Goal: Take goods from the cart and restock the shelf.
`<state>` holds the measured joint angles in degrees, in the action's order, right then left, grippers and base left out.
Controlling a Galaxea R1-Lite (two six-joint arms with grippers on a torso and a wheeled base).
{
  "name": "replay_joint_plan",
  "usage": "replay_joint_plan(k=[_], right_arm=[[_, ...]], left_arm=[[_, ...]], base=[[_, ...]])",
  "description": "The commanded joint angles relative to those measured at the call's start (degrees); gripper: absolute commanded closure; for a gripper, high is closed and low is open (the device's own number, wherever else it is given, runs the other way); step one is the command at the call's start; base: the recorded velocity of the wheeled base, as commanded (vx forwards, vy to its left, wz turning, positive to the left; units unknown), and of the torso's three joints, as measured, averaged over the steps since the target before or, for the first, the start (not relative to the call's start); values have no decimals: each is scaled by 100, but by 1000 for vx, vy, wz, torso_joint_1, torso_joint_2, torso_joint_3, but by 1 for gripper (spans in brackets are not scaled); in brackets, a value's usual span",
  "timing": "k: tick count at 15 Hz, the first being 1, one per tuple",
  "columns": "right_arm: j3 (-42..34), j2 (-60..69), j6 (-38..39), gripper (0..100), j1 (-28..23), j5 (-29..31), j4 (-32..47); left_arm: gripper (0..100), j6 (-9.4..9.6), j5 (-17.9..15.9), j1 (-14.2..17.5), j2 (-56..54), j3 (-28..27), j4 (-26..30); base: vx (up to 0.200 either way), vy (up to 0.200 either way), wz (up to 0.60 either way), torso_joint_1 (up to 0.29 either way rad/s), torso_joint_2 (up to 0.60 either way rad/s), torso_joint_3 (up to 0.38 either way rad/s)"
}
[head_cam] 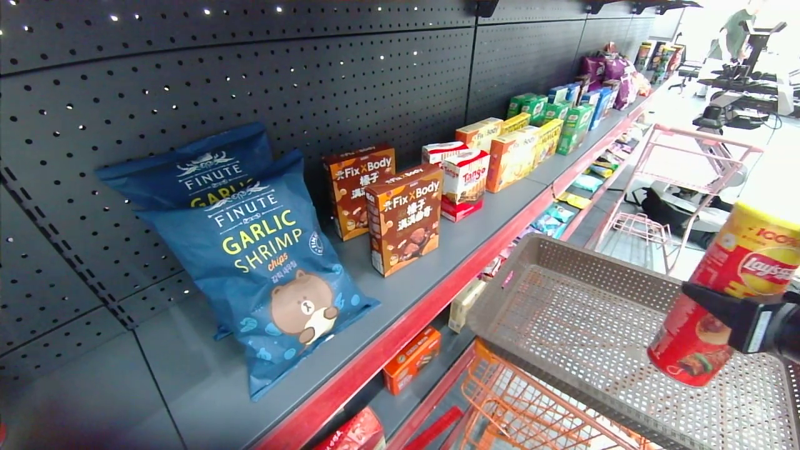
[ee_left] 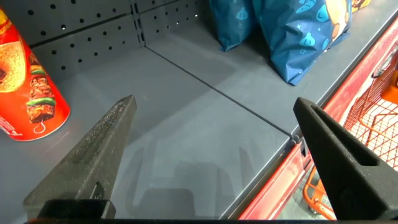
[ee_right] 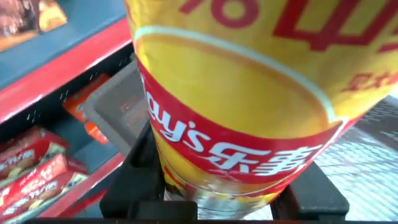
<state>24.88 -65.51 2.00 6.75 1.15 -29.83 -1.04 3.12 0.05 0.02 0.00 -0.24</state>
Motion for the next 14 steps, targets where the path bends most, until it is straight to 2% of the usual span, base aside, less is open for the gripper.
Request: replay_joint_plan(k=[1, 4, 6, 8, 14], right_arm=[[-238, 1304, -7, 100, -561, -18, 294], [-546, 1489, -341, 100, -1036, 193, 425], [-757, 1673, -587, 100, -983, 263, 434], [-985, 1884, -622, 100, -798, 263, 434], [-1091, 2341, -622, 100, -702, 237, 724]], left_arm=[[0, -11, 4, 4, -2, 0, -2], [0, -2, 4, 4, -2, 0, -2], [0, -2, 4, 4, -2, 0, -2], [0, -11, 4, 4, -2, 0, -2], [0, -2, 4, 4, -2, 0, -2]], base=[[0, 0, 0, 0, 0, 0], [0, 0, 0, 0, 0, 0], [0, 0, 0, 0, 0, 0], [0, 0, 600, 0, 2, 2], [0, 0, 600, 2, 1, 2]])
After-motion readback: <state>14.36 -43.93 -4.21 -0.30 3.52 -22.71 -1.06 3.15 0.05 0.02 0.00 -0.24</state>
